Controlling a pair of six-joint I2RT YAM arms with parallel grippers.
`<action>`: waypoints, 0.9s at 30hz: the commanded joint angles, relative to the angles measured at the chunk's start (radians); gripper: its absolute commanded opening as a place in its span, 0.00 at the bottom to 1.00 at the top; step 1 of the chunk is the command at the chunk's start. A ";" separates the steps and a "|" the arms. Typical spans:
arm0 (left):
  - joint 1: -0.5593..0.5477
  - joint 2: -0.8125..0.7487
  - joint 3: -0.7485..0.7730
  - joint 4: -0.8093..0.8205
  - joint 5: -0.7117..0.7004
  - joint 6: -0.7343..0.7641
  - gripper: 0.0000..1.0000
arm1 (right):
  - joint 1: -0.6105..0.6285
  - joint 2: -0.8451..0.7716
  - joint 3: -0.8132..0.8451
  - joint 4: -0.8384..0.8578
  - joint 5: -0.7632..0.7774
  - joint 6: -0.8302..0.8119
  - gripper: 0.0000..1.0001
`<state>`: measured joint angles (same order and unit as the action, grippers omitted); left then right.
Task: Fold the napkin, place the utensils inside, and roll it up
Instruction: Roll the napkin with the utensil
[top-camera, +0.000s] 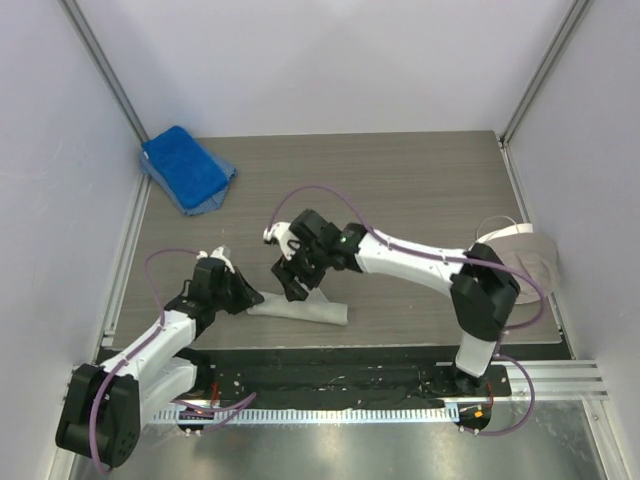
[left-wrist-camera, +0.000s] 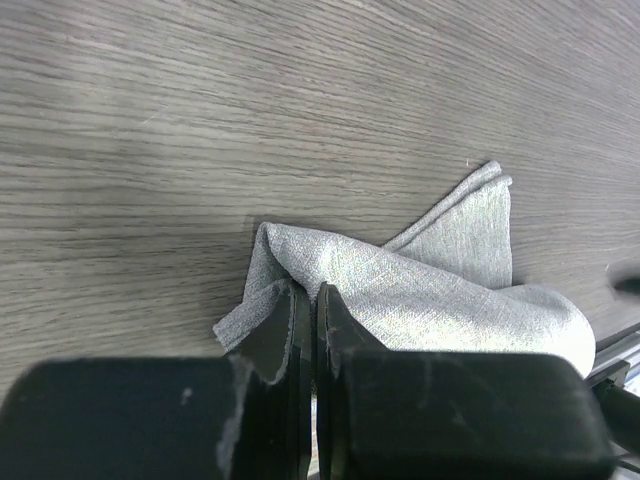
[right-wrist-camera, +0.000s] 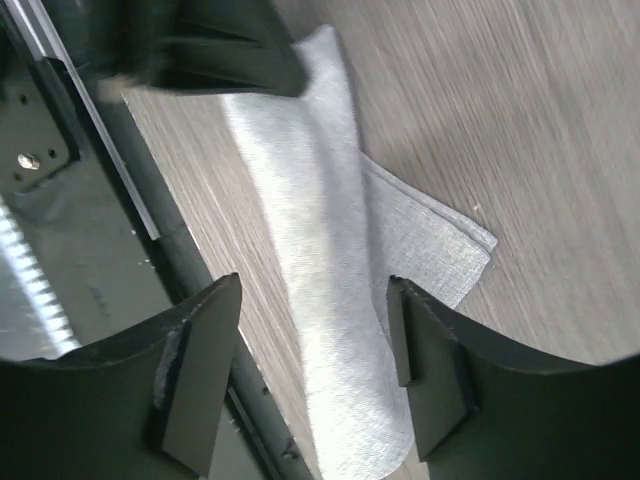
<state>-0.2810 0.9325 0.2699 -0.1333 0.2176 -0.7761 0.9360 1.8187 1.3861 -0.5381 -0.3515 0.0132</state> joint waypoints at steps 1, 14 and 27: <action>0.002 0.029 0.080 -0.090 -0.026 0.020 0.00 | 0.151 -0.099 -0.119 0.154 0.347 -0.120 0.70; 0.002 0.069 0.117 -0.112 -0.017 0.020 0.00 | 0.282 -0.001 -0.206 0.248 0.583 -0.240 0.74; 0.002 0.052 0.129 -0.057 0.023 0.034 0.28 | 0.140 0.096 -0.148 0.112 0.111 -0.183 0.43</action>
<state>-0.2810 1.0161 0.3573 -0.2203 0.2306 -0.7544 1.1404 1.8774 1.1976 -0.3557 0.0124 -0.2001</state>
